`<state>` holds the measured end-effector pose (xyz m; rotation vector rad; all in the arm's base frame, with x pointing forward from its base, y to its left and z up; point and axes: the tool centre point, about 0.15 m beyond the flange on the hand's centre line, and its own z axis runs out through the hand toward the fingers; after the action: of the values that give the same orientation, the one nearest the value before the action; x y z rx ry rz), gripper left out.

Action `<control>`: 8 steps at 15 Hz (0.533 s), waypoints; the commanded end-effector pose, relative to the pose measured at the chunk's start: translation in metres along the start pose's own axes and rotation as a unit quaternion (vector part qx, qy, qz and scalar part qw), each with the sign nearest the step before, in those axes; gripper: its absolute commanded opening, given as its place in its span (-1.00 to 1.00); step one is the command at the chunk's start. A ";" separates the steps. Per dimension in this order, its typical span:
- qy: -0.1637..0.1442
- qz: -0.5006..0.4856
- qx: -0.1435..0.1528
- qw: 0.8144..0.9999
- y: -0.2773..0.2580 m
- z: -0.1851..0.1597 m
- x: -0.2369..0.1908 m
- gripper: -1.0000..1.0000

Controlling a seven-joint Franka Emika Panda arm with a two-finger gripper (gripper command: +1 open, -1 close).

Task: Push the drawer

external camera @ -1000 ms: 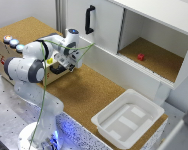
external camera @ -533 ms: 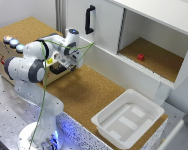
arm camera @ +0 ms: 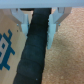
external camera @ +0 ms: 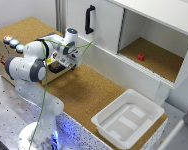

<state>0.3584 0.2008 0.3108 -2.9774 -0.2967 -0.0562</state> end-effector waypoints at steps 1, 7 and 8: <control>-0.031 -0.053 0.002 0.998 -0.054 0.021 0.035 -1.00; -0.040 -0.102 0.012 0.994 -0.100 0.033 0.043 -1.00; -0.039 -0.105 0.012 0.994 -0.105 0.034 0.044 -1.00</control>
<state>0.3571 0.2668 0.3110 -2.9380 -0.4787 -0.0572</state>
